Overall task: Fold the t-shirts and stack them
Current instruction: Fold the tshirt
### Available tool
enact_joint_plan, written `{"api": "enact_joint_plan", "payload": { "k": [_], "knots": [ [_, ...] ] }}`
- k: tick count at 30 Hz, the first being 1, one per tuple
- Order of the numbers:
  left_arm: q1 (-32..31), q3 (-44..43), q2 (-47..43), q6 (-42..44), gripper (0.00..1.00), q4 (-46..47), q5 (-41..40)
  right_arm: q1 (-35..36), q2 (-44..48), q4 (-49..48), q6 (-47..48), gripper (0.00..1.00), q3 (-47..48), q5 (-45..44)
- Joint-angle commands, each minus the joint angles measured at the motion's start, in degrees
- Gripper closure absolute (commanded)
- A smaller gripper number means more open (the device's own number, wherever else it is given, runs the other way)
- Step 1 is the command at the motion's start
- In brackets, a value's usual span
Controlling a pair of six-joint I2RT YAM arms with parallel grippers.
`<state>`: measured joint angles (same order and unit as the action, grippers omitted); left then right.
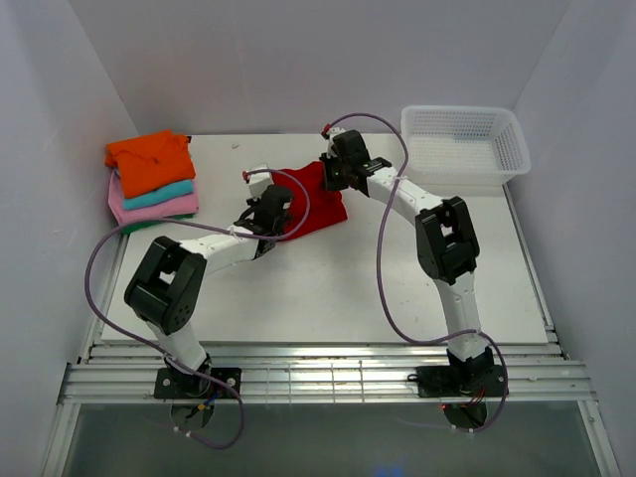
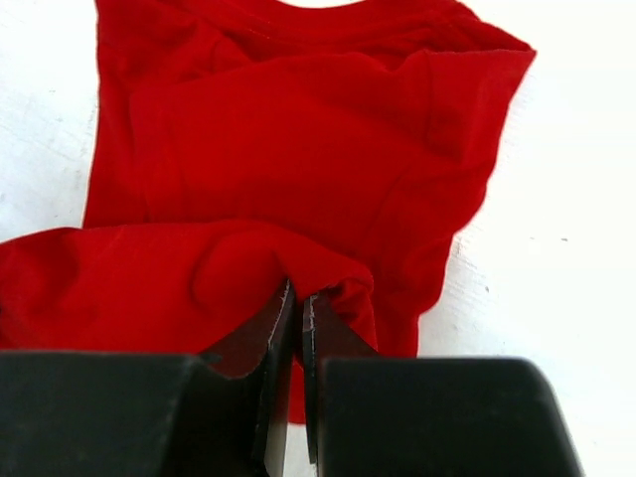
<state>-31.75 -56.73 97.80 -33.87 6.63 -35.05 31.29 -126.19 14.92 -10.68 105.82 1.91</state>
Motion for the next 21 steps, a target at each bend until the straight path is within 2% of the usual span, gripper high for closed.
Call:
{"api": "enact_joint_plan", "payload": {
  "k": [1, 3, 4, 5, 8, 9, 11, 12, 13, 17, 21],
  "knots": [
    [1.95, -2.86, 1.07, 1.17, 1.00, 3.03, 0.07, -1.05, -2.82, -2.96, 1.54, 0.92, 5.44, 3.18],
    [2.48, -3.12, 2.74, 2.57, 1.00, 5.92, -0.28, -1.40, -5.01, -4.80, 1.19, 0.92, 7.46, 4.41],
    [3.18, -3.47, 3.44, 3.10, 1.00, 6.63, -0.55, -1.84, -5.81, -5.16, 0.84, 0.89, 8.34, 5.11],
    [3.53, -5.04, 5.02, 3.37, 0.82, 7.16, -1.51, -2.02, -6.60, -6.29, 0.49, 0.69, 9.05, 5.47],
    [3.97, -6.90, 5.82, 3.98, 0.25, 9.26, -5.63, -3.16, -7.67, -9.45, -0.13, 0.45, 8.88, 4.42],
    [3.97, -7.08, 5.13, 5.55, 0.03, 10.67, -8.43, -3.42, -6.19, -13.12, -0.48, 0.43, 7.75, 4.07],
    [3.97, -7.69, 4.16, 8.28, 0.02, 14.69, -10.38, -4.22, -3.99, -17.44, -0.48, 0.42, 3.18, 2.84],
    [3.97, -8.91, 3.63, 10.21, 0.02, 16.03, -11.35, -4.39, -1.63, -19.64, -0.31, 0.31, 2.12, 2.57],
    [3.97, -10.14, 3.45, 13.27, 0.02, 16.56, -11.71, -4.92, -0.56, -20.01, -0.22, 0.30, 1.33, 2.48],
    [3.89, -12.18, 0.82, 15.68, 0.02, 16.57, -9.09, -5.01, 5.42, -20.19, 1.71, 0.30, -2.80, 2.74],
    [2.75, -5.25, -4.54, 11.20, 0.02, 16.39, -1.35, -4.92, 12.53, -22.48, 1.71, 0.32, -14.03, 6.60]
  ]
}}
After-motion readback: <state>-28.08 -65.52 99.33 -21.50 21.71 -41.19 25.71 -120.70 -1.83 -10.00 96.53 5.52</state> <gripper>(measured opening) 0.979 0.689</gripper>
